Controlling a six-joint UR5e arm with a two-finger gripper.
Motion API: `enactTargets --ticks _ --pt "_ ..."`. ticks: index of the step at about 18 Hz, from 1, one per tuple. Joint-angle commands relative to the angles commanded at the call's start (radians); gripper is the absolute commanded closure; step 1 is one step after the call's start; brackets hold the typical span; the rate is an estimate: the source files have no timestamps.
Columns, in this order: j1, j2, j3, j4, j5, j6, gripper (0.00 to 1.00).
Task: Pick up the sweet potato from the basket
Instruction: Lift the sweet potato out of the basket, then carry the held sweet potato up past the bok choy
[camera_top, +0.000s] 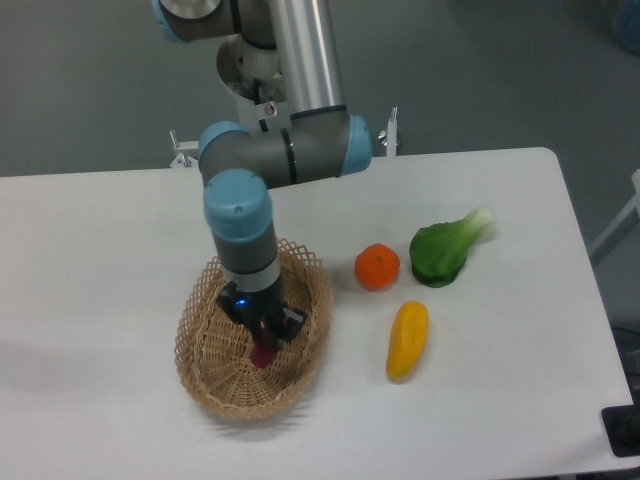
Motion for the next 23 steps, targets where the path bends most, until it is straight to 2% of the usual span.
enactTargets --ticks 2,5,7,10,14,16,23 --pt "0.041 0.000 0.034 -0.002 0.000 0.083 0.67" --pt "0.110 0.000 0.087 -0.006 -0.011 0.120 0.67" --pt "0.161 0.000 0.118 -0.035 -0.041 0.176 0.67" --pt "0.248 0.014 0.172 -0.118 -0.073 0.282 0.67" --pt "0.345 0.021 0.253 -0.277 -0.104 0.431 0.67" --pt "0.383 0.022 0.281 -0.319 -0.104 0.498 0.67" --pt "0.425 0.011 0.289 -0.316 -0.107 0.578 0.67"
